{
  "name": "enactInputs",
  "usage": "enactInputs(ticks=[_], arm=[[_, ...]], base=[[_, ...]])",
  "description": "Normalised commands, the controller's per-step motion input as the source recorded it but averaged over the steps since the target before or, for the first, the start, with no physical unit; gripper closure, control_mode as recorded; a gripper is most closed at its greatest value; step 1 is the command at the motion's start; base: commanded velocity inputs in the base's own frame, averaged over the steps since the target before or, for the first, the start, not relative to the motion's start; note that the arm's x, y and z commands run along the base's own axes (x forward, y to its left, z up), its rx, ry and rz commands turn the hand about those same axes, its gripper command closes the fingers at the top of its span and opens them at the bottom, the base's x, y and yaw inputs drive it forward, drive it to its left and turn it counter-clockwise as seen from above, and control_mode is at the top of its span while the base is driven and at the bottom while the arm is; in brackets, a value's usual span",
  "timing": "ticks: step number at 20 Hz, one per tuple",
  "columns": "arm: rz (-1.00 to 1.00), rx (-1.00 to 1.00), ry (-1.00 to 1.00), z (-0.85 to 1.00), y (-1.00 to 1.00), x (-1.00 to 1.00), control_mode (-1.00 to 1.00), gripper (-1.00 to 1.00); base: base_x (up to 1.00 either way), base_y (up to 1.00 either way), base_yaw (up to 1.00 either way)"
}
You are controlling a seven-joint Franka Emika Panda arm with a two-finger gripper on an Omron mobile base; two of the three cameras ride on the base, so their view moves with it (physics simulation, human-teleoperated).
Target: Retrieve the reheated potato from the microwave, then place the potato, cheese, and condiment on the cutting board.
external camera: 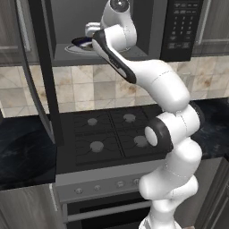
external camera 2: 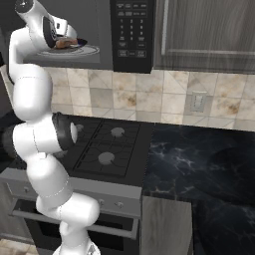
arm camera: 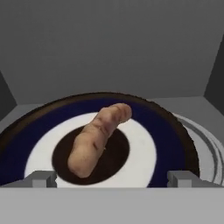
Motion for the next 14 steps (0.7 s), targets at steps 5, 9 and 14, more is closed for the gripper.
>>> enactInputs(ticks=[5, 9, 14], arm=[[0.00, 0.00, 0.04, -0.07, 0.17, 0.21, -1.00, -1.00], [0.00, 0.00, 0.00, 0.00, 0.13, 0.30, -1.00, -1.00], [0.00, 0.00, 0.00, -0.13, 0.09, 0.39, -1.00, -1.00]], base=[[0.00, 0.00, 0.00], [0.00, 0.00, 0.00], [0.00, 0.00, 0.00]])
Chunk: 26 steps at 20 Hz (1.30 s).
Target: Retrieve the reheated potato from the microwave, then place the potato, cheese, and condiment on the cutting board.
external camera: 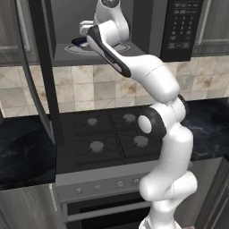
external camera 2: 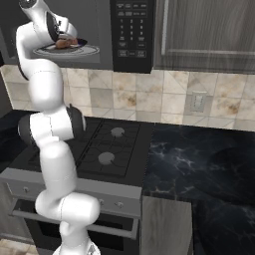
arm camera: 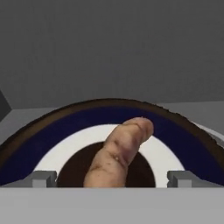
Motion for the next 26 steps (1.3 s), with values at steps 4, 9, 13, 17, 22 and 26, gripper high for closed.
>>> enactInputs(ticks=[4, 9, 13, 17, 22, 26], arm=[[0.00, 0.00, 0.00, -0.10, 0.07, 0.36, -1.00, -1.00], [0.00, 0.00, 0.03, -0.02, 0.03, 0.29, -1.00, -1.00], [0.00, 0.00, 0.12, -0.03, 0.03, 0.23, -1.00, -1.00], [0.01, 0.00, 0.10, -0.03, 0.01, 0.10, -1.00, -1.00], [0.01, 0.00, 0.06, -0.02, 0.02, 0.05, -1.00, -1.00], [0.01, 0.00, 0.07, -0.09, 0.03, 0.00, -1.00, -1.00]], base=[[0.00, 0.00, 0.00], [0.00, 0.00, 0.00], [0.00, 0.00, 0.00], [0.00, 0.00, 0.00], [0.00, 0.00, 0.00], [0.00, 0.00, 0.00]])
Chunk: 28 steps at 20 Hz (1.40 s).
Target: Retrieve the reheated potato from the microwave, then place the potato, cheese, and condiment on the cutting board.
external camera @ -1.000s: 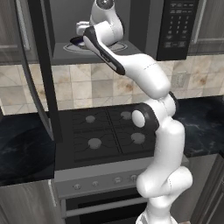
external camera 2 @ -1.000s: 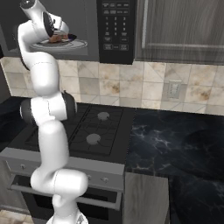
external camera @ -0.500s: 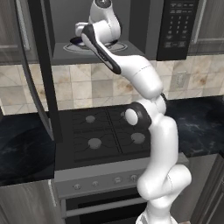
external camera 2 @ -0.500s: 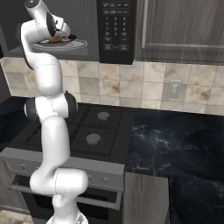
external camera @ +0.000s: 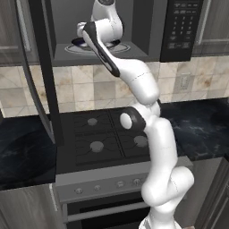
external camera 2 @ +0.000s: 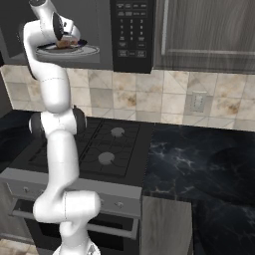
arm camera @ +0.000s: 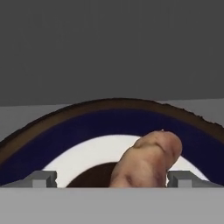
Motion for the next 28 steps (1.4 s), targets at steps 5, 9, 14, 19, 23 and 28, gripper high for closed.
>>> enactInputs(ticks=[5, 9, 14, 19, 23, 28], arm=[[0.00, 0.00, 0.03, -0.08, 0.00, -0.01, -1.00, -1.00], [0.00, -0.01, 0.03, -0.09, 0.01, 0.00, -1.00, -1.00], [0.00, -0.02, 0.09, -0.15, 0.12, 0.00, -1.00, -1.00], [0.00, -0.03, 0.09, -0.12, 0.18, 0.00, -1.00, -1.00], [0.00, -0.02, 0.05, -0.05, 0.12, 0.01, -1.00, -1.00], [0.00, 0.00, 0.02, 0.00, 0.15, 0.05, -1.00, 1.00]], base=[[0.00, 0.00, 0.00], [0.00, 0.00, 0.00], [0.00, 0.00, 0.00], [0.00, 0.00, 0.00], [0.00, 0.00, 0.00], [0.00, 0.00, 0.00]])
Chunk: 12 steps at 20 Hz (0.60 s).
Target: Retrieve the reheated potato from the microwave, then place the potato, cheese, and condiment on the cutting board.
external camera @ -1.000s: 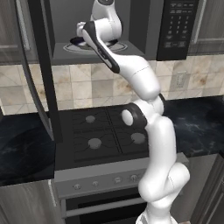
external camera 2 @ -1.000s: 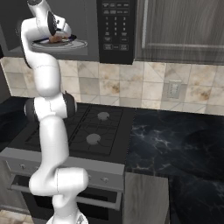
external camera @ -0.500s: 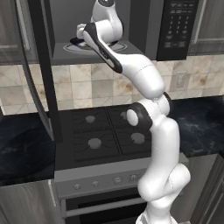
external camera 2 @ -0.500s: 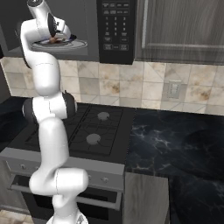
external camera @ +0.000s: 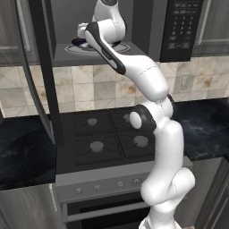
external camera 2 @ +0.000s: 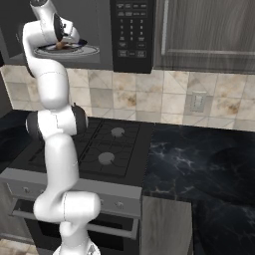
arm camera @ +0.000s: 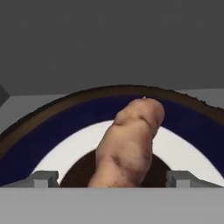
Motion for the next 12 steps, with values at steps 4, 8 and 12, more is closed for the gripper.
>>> enactInputs(ticks=[4, 8, 12], arm=[[0.00, 0.00, 0.06, -0.03, 0.18, 0.04, -1.00, 1.00], [0.00, 0.00, 0.07, -0.04, 0.16, 0.04, -1.00, 1.00], [0.02, 0.00, 0.06, 0.02, 0.11, 0.02, -1.00, 1.00]], base=[[0.00, 0.00, 0.00], [0.00, 0.00, 0.00], [0.00, 0.00, 0.00]])
